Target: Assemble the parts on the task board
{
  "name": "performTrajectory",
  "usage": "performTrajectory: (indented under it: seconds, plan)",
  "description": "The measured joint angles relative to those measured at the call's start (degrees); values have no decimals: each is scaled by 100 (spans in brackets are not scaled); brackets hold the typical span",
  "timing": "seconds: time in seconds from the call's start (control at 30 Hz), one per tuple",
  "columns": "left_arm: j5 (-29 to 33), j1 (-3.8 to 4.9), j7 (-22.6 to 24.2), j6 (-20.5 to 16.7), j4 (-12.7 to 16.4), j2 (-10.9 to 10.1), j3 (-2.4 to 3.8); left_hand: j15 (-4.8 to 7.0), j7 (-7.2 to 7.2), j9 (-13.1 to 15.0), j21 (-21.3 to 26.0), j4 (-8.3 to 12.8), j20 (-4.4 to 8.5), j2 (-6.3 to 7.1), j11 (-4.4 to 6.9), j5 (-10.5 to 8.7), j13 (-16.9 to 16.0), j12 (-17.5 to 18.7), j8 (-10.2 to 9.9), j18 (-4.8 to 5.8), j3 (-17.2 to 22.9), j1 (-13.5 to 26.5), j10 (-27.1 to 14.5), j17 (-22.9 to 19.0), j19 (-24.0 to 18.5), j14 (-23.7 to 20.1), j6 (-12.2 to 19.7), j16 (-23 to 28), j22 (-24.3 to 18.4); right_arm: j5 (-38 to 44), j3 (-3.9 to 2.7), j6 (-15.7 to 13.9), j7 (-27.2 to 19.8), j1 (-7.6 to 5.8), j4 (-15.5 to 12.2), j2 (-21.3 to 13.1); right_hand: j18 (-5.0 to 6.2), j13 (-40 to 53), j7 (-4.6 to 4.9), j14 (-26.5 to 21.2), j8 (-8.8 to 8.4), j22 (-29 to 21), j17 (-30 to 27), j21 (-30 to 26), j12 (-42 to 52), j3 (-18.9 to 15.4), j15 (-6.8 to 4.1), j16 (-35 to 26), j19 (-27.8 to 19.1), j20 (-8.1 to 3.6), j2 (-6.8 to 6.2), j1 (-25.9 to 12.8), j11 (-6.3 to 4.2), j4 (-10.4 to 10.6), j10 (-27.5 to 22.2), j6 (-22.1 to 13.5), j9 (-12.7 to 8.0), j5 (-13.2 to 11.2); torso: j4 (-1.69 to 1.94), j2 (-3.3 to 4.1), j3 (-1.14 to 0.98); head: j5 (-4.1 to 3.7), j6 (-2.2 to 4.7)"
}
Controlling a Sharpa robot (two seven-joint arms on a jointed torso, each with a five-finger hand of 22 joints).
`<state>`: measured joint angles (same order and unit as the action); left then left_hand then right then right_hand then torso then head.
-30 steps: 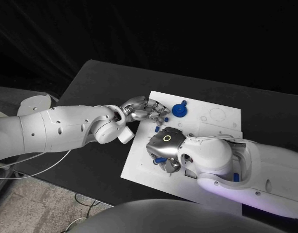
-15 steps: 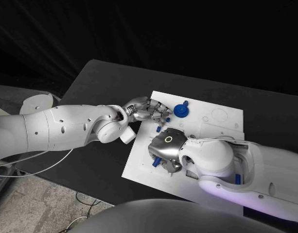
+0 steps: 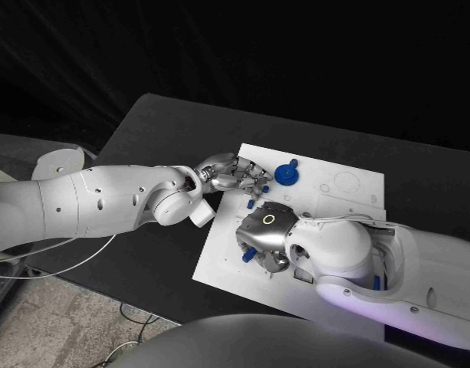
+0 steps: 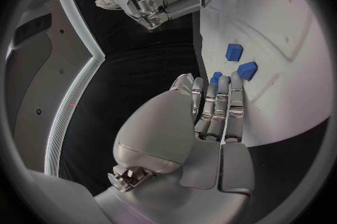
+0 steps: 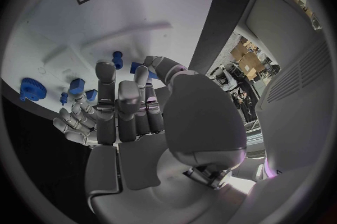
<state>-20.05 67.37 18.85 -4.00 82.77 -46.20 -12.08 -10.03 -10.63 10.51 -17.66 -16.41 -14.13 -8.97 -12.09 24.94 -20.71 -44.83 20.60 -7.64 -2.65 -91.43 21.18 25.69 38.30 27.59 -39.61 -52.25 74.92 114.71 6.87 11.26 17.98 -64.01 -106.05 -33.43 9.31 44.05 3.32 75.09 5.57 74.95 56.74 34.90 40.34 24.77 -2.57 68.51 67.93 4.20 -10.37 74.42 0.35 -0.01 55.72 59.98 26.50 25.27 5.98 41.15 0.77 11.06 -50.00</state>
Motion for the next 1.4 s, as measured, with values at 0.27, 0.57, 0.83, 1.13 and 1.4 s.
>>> performTrajectory:
  seconds: [0.27,0.57,0.83,1.13,1.4]
  plan:
    - [2,0,-16,8,0,-9,0,0,0,0,0,0,0,0,0,0,0,0,0,-39,0,0,0,0,0,0,0,0,0,-91,2,-402,-191,0,59,-159,0,-466,-11,-30,225,-1,-93,-41,-727,-16,30,-67,0,0,127,80,68,-32,21,336,171,-125,-2,1,-3,-34,0]
    - [4,1,-28,14,5,-29,-1,0,0,0,0,0,0,0,0,0,-1,0,0,-49,0,0,0,0,0,0,0,0,0,-405,0,-1074,-558,5,200,-371,-1,-803,-49,-28,332,-1,-86,-41,-1094,-105,71,-67,33,32,261,196,145,-54,-104,376,172,-254,-4,1,-2,-54,0]
    - [6,1,-38,16,6,-49,-5,0,0,-7,-1,0,-20,-31,0,0,8,0,0,-90,0,31,0,-5,21,0,0,0,0,-820,6,-1615,-918,43,252,-580,-1,-942,48,-30,254,-2,-127,-41,-1170,-137,74,-67,33,32,377,314,143,-85,114,279,172,-311,-7,-2,-1,-46,0]
    - [8,-4,-47,24,1,-40,-7,0,0,-7,-1,0,-19,-31,0,0,8,0,0,-134,0,31,0,-5,21,0,0,0,0,-1189,9,-1894,-1152,76,238,-651,-1,-1553,66,-81,204,-3,-111,27,-1739,-177,124,-66,54,53,358,373,259,-44,322,262,246,-311,-4,-5,1,-65,0]
    - [14,-7,-54,43,-17,-36,-5,0,0,-7,-1,0,-19,-31,0,0,7,0,0,-117,0,31,0,-4,21,0,0,0,-1,-1413,9,-1917,-1213,94,236,-659,0,-1881,67,-60,183,-3,-97,70,-2021,-200,145,-66,74,73,357,372,278,-22,445,262,233,-285,-1,-7,1,-66,0]
